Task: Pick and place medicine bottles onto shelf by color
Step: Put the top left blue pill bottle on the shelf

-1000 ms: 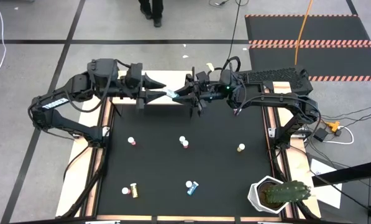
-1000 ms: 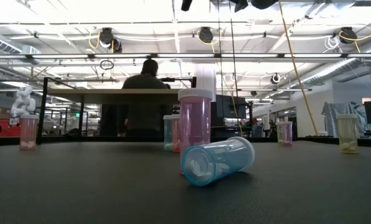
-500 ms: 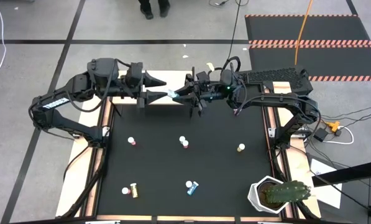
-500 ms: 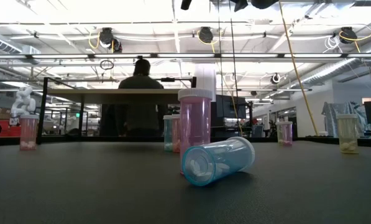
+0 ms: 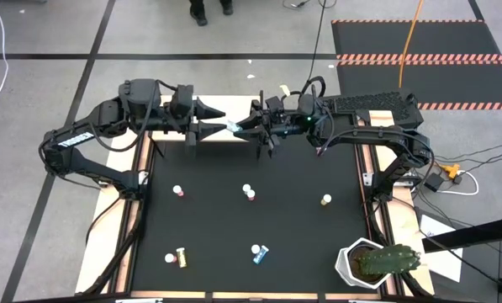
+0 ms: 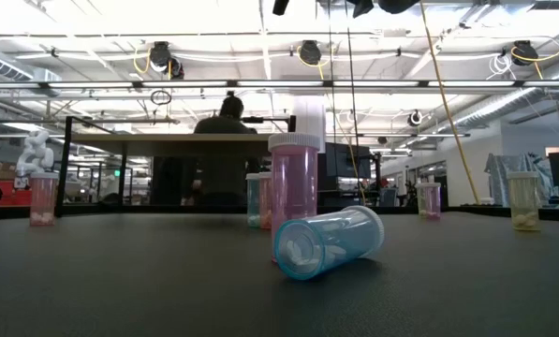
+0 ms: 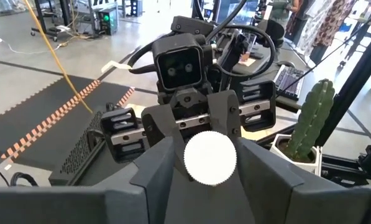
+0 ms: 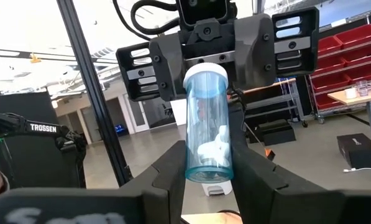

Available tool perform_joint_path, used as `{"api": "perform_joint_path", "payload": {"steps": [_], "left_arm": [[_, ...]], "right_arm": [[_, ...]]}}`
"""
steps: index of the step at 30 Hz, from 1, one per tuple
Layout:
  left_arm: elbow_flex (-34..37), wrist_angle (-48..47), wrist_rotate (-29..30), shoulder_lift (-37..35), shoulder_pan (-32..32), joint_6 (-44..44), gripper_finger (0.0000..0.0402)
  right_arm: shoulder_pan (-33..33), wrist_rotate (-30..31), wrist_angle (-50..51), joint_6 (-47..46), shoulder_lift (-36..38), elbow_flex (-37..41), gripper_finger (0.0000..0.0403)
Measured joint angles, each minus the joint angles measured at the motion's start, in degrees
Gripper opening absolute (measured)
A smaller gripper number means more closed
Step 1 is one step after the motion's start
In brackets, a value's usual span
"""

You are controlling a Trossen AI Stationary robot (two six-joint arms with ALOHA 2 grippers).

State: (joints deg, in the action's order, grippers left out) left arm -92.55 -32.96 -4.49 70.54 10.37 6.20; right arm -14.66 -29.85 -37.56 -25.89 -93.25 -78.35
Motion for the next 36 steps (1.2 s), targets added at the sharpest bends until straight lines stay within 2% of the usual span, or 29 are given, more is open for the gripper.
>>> {"api": "perform_joint_path", "payload": {"steps": [15,19,27,36], "left_arm": [[0.1,1.6,-0.6,0.7,0.0,-1.2,0.0201],[0.1,1.7,-0.7,0.3,0.0,-1.3,0.0182],[0.1,1.1,-0.9,0.4,0.0,-1.4,0.0119],[0.0,1.1,-0.6,0.4,0.0,-1.0,0.0129]], "right_arm": [[0.0,-0.3,-0.8,-0.3,0.0,0.0,0.0102],[0.0,-0.2,-0.8,-0.3,0.0,0.0,0.0102],[0.0,-0.2,-1.0,-0.5,0.0,0.0,0.0102],[-0.1,-0.2,-1.0,-1.7,0.0,0.0,0.0104]]}}
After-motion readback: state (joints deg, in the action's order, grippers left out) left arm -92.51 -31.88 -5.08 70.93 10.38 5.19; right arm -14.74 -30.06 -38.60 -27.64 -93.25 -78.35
